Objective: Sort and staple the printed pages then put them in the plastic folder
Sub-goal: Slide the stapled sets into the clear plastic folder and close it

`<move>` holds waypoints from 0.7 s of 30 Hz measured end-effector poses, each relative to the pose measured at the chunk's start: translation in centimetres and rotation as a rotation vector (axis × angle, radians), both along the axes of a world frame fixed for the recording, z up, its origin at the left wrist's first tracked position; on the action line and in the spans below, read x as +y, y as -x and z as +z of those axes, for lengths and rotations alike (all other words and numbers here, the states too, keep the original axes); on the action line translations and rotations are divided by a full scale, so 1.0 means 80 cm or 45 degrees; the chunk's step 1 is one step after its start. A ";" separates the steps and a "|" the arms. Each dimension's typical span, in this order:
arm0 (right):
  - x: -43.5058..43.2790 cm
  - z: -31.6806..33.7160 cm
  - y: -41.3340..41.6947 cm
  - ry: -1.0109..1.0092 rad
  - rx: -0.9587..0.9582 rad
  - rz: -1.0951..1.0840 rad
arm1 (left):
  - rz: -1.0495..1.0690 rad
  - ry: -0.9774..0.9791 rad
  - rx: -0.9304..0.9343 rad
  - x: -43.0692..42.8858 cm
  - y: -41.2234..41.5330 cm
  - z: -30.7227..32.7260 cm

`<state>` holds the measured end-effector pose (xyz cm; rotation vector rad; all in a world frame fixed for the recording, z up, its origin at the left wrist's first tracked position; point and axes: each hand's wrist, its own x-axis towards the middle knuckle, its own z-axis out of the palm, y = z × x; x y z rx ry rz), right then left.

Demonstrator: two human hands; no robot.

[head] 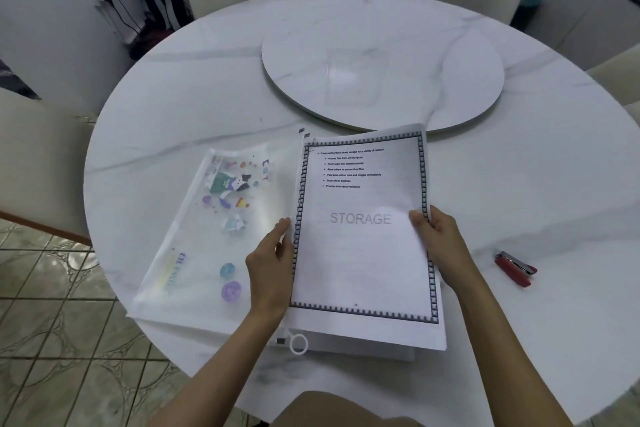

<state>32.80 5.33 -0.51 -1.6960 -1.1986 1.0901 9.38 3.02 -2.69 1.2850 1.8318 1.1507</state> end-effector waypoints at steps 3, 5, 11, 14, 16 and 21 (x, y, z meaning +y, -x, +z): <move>0.000 0.001 -0.001 -0.015 -0.081 -0.011 | 0.042 -0.028 0.022 0.002 -0.001 0.001; 0.000 -0.001 -0.001 -0.006 -0.152 -0.041 | 0.070 -0.061 0.040 0.002 -0.002 0.001; -0.007 -0.004 0.005 0.005 -0.194 -0.099 | 0.101 -0.066 -0.006 0.003 -0.002 -0.003; -0.014 -0.008 0.008 -0.009 -0.130 -0.099 | 0.096 -0.046 -0.028 0.002 -0.003 -0.003; -0.020 -0.010 0.009 -0.037 -0.091 -0.117 | 0.090 -0.028 -0.040 0.002 -0.002 -0.003; -0.036 -0.011 0.010 -0.126 0.071 -0.330 | 0.080 -0.003 -0.076 0.002 -0.002 -0.004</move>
